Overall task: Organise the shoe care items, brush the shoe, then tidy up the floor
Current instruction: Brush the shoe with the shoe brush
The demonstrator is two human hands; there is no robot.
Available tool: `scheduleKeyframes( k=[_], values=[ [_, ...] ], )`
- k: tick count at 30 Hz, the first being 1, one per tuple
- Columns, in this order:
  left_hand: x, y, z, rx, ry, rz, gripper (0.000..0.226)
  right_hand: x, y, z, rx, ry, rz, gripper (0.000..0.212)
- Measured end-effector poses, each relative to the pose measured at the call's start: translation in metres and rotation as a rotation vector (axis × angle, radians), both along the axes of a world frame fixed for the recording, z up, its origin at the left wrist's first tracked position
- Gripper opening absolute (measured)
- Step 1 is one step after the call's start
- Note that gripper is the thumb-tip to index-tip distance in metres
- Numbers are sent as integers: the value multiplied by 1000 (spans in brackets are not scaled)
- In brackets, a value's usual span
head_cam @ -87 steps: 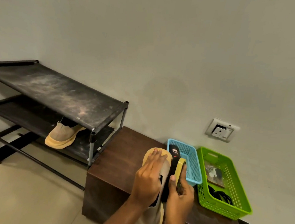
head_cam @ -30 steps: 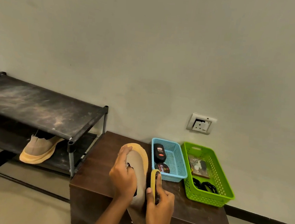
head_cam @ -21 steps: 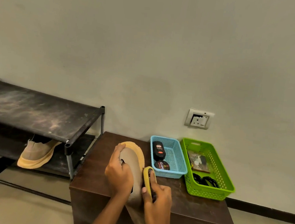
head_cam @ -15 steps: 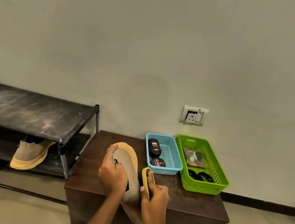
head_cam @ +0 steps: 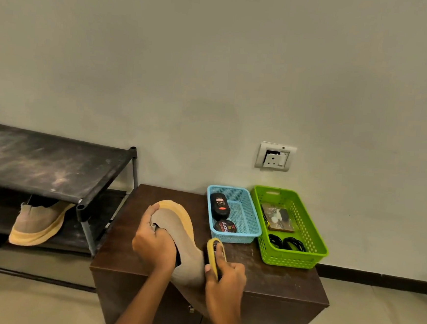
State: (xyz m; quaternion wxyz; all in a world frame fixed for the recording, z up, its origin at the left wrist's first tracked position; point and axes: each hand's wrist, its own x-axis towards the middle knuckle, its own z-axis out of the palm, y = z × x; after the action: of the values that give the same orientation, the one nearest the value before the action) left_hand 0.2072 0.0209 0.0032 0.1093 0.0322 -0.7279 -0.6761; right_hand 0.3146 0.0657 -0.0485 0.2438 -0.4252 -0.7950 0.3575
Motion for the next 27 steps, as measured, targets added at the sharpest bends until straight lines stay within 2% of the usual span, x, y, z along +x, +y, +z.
scheduleKeyframes(
  k=[1, 5, 9, 14, 17, 21, 23, 25, 27],
  values=[
    [0, 0, 1, 18, -1, -3, 53, 0, -1, 2, -2, -18, -6, 59],
    [-7, 1, -2, 62, -3, 15, 58, -1, -30, 12, 46, 116, 194, 57],
    [-2, 3, -2, 82, -7, 3, 55, -2, 6, 10, -11, -102, 1, 60],
    [-2, 7, 0, 126, 70, -49, 56, -9, -3, 20, -96, 34, 129, 51],
    [2, 6, 4, 147, 131, -72, 56, -2, 17, 22, -115, -83, 65, 45],
    [10, 13, 7, 155, 178, -100, 58, -4, 10, 41, -157, 155, 101, 37],
    [9, 14, 5, 161, 165, -89, 58, -6, 12, 32, -180, 127, 61, 38],
    [11, 14, 4, 170, 163, -95, 59, -2, 14, 27, -205, 17, 31, 41],
    [13, 16, 6, 173, 195, -109, 63, -1, 14, 30, -192, 54, 31, 40]
  ],
)
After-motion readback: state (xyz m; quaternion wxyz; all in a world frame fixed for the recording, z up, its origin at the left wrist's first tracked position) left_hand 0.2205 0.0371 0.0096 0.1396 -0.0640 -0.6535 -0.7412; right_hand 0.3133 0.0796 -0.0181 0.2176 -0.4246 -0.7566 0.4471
